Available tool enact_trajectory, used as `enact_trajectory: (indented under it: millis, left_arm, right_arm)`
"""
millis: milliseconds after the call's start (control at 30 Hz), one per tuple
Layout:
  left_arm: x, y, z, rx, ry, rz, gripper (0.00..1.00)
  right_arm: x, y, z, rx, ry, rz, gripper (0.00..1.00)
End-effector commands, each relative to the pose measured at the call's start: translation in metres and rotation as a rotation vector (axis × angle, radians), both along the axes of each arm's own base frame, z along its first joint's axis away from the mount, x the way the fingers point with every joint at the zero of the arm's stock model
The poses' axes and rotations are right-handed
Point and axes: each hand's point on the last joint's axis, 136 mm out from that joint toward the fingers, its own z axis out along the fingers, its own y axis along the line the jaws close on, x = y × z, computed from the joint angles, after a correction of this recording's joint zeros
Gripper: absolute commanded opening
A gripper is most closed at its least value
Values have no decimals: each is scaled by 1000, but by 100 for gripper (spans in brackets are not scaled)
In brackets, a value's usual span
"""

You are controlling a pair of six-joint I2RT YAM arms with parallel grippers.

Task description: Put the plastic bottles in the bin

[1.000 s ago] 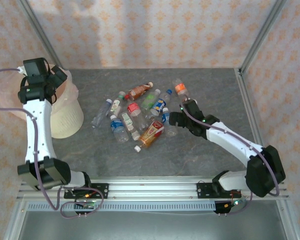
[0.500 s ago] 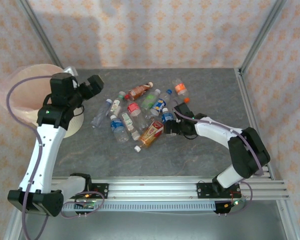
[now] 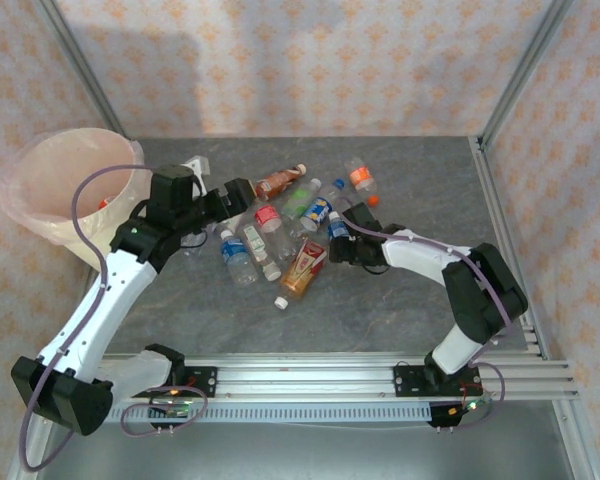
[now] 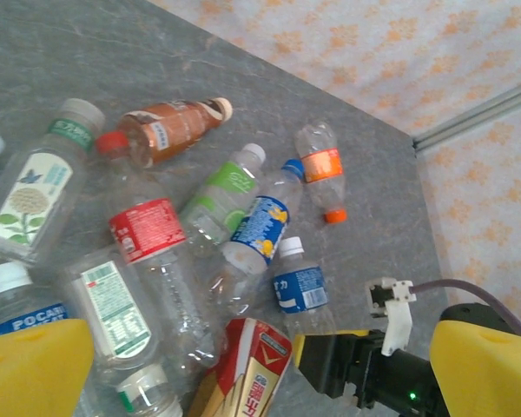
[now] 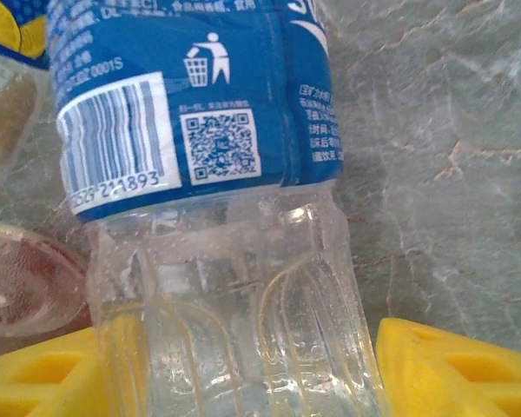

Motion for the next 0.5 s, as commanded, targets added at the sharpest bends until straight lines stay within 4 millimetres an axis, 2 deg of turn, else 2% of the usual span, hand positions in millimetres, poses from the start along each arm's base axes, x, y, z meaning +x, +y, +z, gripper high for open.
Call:
enact_trajectory:
  millis: [0, 200, 467]
  left_arm:
    - [6, -12, -4, -24, -8, -15, 100]
    - [13, -31, -10, -79, -9, -56, 100]
    - [16, -62, -19, -188, -4, -129, 100]
  right_arm:
    - [7, -11, 16, -29, -91, -24, 64]
    - [8, -11, 49, 28, -206, -17, 55]
    - [-5, 22, 121, 340, -403, 97, 52]
